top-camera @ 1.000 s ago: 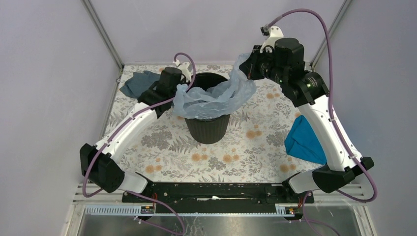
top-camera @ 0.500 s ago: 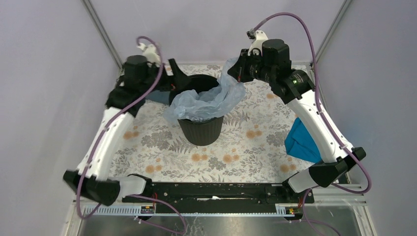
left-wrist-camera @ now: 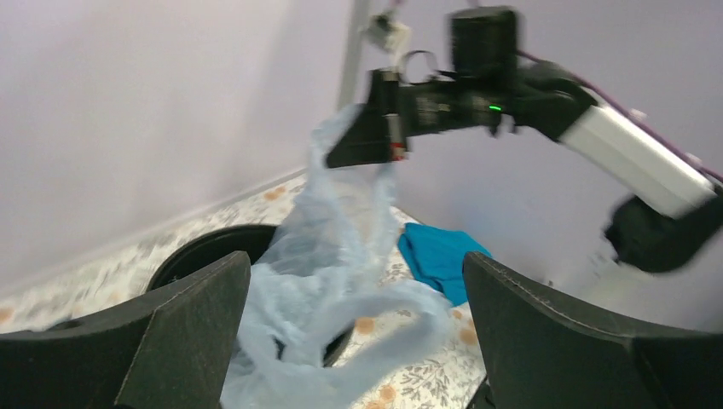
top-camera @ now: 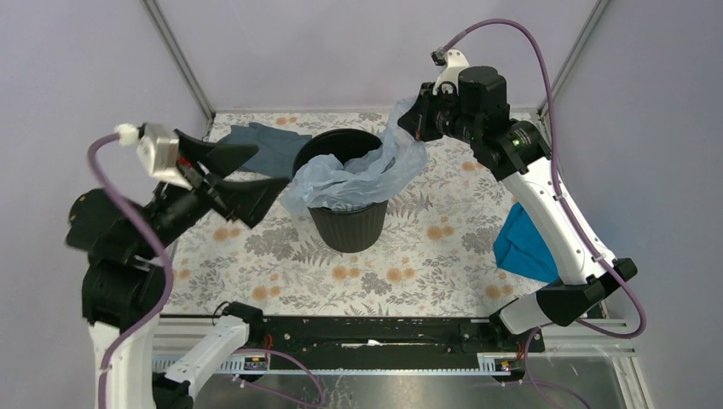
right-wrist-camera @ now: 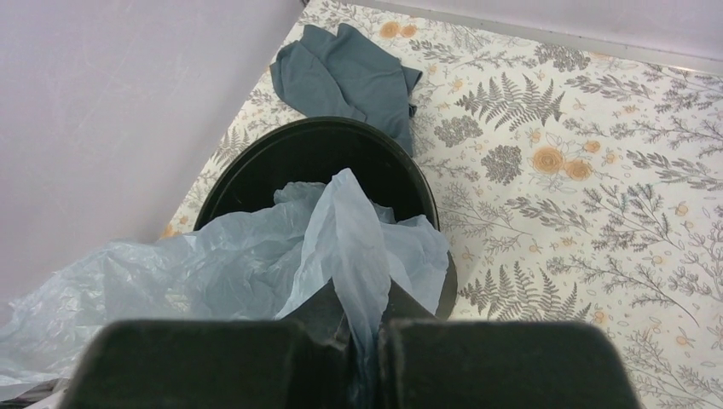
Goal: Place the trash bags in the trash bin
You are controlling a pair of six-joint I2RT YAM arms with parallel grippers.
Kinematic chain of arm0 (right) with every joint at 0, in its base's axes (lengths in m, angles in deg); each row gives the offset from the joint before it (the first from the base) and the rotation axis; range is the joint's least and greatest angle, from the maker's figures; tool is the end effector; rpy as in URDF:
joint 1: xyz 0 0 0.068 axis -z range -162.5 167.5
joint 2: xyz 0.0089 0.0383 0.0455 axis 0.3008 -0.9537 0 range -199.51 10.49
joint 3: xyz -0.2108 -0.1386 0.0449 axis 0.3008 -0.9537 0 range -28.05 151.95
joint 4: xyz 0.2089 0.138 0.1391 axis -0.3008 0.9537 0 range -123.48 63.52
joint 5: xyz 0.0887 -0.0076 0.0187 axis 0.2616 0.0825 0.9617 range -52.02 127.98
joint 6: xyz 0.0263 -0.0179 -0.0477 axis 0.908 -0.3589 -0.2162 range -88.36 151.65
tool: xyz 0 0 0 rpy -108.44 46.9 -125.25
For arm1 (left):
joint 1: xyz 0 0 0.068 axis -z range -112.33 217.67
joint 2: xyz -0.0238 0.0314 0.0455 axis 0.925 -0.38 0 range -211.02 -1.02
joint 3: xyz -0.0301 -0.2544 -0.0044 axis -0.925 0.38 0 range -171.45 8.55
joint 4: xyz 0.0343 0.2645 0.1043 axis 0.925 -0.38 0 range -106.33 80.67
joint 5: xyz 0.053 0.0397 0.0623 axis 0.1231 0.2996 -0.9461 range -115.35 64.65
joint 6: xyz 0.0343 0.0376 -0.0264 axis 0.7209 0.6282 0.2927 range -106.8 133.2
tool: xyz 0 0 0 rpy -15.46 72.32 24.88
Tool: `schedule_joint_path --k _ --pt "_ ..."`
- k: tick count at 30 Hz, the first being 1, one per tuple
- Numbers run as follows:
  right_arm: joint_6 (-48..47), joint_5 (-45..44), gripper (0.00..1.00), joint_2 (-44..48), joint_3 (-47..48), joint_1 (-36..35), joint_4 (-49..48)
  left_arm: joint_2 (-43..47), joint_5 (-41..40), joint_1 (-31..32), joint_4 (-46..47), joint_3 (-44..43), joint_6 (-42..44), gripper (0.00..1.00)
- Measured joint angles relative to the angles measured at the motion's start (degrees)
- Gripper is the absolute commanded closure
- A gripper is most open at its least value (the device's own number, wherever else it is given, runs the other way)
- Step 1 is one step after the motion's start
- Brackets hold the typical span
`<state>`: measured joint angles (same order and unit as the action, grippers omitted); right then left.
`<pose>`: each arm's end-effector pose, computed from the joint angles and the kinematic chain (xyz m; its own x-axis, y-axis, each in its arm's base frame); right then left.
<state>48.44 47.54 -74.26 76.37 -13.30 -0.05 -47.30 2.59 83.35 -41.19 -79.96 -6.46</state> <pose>0.2917 0.1817 0.4801 -0.3815 0.1043 -0.9185 -0.5570 0.7670 0.3185 0.1086 -0.0503 0.5386 -0.0664 -0.2900 -0.9547 0.7011 0.6673 -0.2515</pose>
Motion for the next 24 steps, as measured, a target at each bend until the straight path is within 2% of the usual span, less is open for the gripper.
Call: schedule_joint_path --k 3,7,10,12,15,19,24 --pt "-0.07 0.39 1.00 -0.28 0.85 0.00 0.09 2.71 7.58 0.11 1.46 -0.52 1.79 0.01" --pt "-0.07 0.72 1.00 -1.05 1.51 0.00 0.07 1.79 14.97 0.11 1.46 -0.68 4.09 0.01" --pt "-0.04 0.87 1.00 -1.70 1.51 0.00 0.11 0.24 18.84 0.11 0.52 0.59 6.03 0.01" --pt "-0.04 0.98 1.00 -2.05 1.51 0.00 0.09 -0.94 18.97 0.11 -1.38 1.38 7.56 0.06" --pt "-0.02 1.07 1.00 -2.23 1.51 0.00 0.09 -3.21 15.69 0.11 -4.17 1.68 9.51 0.23" --pt "0.00 1.07 1.00 -2.43 1.66 0.00 0.09 -5.31 8.52 0.13 -4.24 1.90 8.74 0.61" --pt "0.02 0.42 1.00 -3.63 3.50 -0.02 -0.13 -7.26 -2.05 0.15 0.46 4.46 4.52 0.92"
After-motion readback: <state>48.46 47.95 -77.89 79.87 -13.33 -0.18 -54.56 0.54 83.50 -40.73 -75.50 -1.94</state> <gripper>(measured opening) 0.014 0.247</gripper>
